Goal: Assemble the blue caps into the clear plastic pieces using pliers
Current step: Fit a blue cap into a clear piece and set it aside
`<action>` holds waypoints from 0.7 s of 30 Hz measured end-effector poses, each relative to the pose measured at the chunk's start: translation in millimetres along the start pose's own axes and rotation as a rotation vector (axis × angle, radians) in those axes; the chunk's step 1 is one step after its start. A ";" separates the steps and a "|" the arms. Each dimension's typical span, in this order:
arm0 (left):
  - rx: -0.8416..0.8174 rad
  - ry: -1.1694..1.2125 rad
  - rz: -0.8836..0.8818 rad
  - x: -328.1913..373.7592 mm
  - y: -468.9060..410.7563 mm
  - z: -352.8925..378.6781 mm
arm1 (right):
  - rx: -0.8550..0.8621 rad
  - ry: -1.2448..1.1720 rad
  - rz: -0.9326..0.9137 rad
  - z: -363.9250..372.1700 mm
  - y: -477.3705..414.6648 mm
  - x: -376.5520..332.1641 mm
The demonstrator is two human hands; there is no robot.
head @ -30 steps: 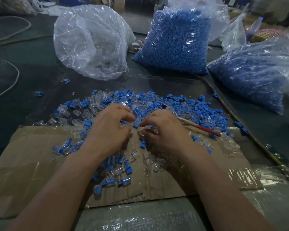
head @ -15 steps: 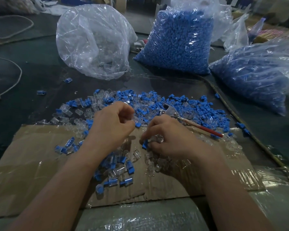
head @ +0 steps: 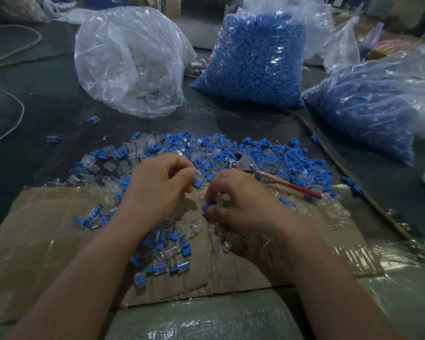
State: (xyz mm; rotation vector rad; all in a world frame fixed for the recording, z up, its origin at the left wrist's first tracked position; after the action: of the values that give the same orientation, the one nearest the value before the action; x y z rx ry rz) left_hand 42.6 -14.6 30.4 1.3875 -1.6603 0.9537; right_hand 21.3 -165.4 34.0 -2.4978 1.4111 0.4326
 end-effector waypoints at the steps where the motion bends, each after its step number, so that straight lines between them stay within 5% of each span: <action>1: -0.009 0.006 0.003 0.1 0.2 0.4 | 0.036 -0.049 0.005 -2.0 0.5 0.5; 12: -0.028 0.073 0.059 6.9 5.9 -0.8 | 0.487 -0.553 0.090 -12.0 5.8 2.4; 21: 0.054 0.017 0.115 9.0 8.0 -0.5 | 0.550 -0.727 0.119 -12.2 4.3 -2.0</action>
State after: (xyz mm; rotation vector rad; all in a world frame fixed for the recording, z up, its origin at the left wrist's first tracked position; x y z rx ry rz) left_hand 33.6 -16.9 38.0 1.3271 -1.7277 1.0804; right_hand 18.3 -170.3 45.7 -1.5863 1.1607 0.7549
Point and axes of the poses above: each hand's wrist, its own y-axis away from the middle knuckle, its own z-axis out of the palm, x = y × z, the point moved 2 cm from there along -y, towards the middle knuckle, and after that the axes turned 9 degrees about -z, right-handed, at the moved point
